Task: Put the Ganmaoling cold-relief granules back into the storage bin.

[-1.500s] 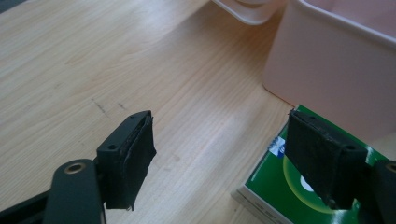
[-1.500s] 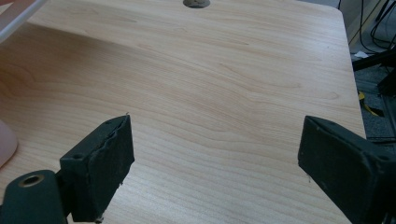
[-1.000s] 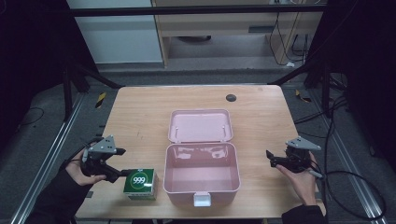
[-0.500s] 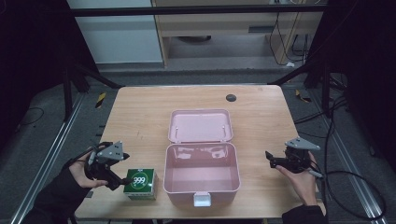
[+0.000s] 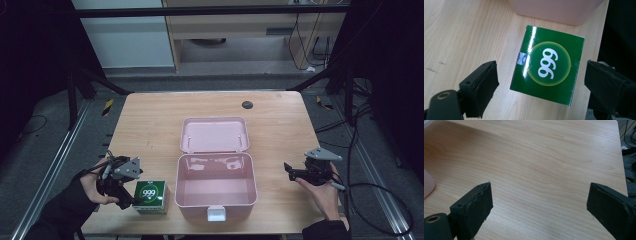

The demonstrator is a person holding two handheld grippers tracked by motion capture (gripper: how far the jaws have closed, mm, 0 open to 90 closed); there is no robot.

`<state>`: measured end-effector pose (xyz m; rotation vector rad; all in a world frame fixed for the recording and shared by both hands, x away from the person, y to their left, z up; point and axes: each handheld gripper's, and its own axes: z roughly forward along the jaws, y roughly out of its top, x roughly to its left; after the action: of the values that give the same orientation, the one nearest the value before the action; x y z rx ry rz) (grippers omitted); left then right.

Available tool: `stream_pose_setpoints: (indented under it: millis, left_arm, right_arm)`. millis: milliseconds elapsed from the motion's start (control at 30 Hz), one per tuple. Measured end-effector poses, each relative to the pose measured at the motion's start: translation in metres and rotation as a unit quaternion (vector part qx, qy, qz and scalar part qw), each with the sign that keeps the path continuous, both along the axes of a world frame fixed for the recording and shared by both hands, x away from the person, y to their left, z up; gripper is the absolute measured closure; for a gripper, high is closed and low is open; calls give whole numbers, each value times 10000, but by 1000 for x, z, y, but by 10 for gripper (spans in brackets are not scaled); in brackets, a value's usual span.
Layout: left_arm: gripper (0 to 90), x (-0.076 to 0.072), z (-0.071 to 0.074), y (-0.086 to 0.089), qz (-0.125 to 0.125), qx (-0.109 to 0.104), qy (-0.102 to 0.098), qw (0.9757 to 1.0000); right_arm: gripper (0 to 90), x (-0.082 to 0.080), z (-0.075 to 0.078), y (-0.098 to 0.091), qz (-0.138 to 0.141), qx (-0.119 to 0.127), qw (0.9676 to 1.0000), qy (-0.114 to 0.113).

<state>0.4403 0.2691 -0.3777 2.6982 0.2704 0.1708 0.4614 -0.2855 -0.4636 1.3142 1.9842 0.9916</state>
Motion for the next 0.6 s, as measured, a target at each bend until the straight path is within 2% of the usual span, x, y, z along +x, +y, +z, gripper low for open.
stream_pose_setpoints:
  millis: [100, 433, 600]
  left_arm:
    - [105, 0, -2, -4, -62, 92, 29, 9999]
    - [90, 2, -6, -12, -259, 159, 67, 9995]
    - [88, 3, -13, -17, -367, 276, 111, 9989]
  right_arm:
    - [66, 1, -1, 0, 15, -19, 10000, -1]
    - [60, 1, -1, 1, 32, -26, 10000, 45]
    - [54, 1, -2, 1, 27, -53, 10000, 77]
